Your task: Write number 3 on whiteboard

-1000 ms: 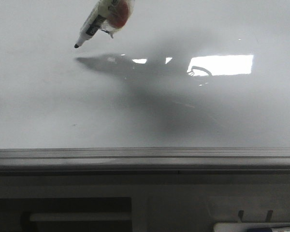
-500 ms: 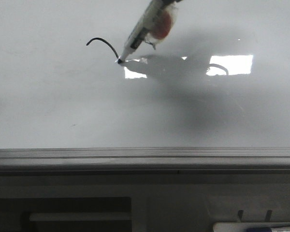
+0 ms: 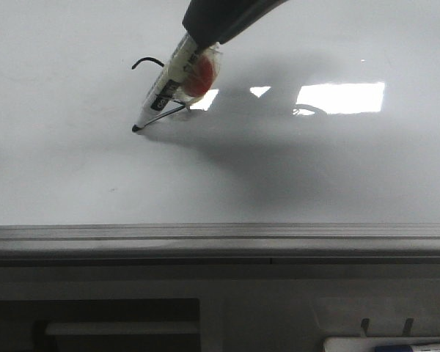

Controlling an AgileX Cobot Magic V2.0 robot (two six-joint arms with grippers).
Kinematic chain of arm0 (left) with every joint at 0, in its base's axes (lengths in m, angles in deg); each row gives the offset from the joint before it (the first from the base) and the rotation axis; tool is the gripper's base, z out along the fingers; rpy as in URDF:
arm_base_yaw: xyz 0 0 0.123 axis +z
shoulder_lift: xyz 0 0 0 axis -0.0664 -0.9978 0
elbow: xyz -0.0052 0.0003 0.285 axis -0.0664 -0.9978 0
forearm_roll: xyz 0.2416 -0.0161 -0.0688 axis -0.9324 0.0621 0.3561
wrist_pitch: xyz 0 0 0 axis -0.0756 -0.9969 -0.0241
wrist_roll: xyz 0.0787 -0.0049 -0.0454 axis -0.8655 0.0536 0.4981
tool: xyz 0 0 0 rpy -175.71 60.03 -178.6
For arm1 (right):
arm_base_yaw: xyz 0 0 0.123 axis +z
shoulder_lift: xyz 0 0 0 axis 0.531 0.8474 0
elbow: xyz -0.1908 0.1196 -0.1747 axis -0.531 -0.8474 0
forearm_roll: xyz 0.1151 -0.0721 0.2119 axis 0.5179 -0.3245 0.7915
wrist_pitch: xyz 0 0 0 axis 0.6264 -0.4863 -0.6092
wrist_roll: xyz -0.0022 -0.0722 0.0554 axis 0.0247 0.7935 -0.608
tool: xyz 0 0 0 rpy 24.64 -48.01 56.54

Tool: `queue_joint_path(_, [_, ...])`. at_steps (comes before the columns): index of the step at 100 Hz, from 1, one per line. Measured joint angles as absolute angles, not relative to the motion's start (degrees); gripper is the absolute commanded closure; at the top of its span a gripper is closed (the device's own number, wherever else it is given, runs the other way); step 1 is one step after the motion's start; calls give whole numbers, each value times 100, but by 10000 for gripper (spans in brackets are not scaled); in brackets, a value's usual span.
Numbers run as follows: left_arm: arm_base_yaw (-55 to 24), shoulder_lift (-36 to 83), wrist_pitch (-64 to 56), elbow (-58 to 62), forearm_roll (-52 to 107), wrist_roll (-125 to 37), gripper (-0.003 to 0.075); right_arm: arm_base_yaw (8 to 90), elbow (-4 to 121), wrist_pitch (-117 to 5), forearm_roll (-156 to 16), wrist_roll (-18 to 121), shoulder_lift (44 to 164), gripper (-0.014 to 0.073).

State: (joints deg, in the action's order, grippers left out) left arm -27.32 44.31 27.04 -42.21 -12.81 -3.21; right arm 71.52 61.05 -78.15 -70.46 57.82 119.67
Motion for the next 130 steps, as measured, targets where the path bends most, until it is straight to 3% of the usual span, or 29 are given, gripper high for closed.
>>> queue_joint_path(29, [-2732, 4431, 2704, -4221, -1281, -406, 741, 7141, 5982, -8664, -7416, 5605, 11697, 654])
queue_joint_path(76, [-2732, 4431, 2704, -4221, -1340, -406, 741, 7741, 6347, -8218, -7166, 5548, 12627, 654])
queue_joint_path(101, [-2732, 4431, 2704, -4221, -2061, -406, 731, 7879, 6505, -8535, -7361, 5544, 12360, 654])
queue_joint_path(108, [-2788, 4431, 2718, -4221, -2374, -406, 665, 7952, 6518, -8739, -7391, 5544, 12128, 654])
queue_joint_path(123, [-3094, 4360, 3105, -4221, -2965, -406, 377, 8046, 6531, -9093, -7391, 5544, 11845, 654])
queue_joint_path(130, [-3267, 4216, 3199, -4221, -3091, -406, 331, 8046, 6535, -9157, -7399, 5544, 11832, 654])
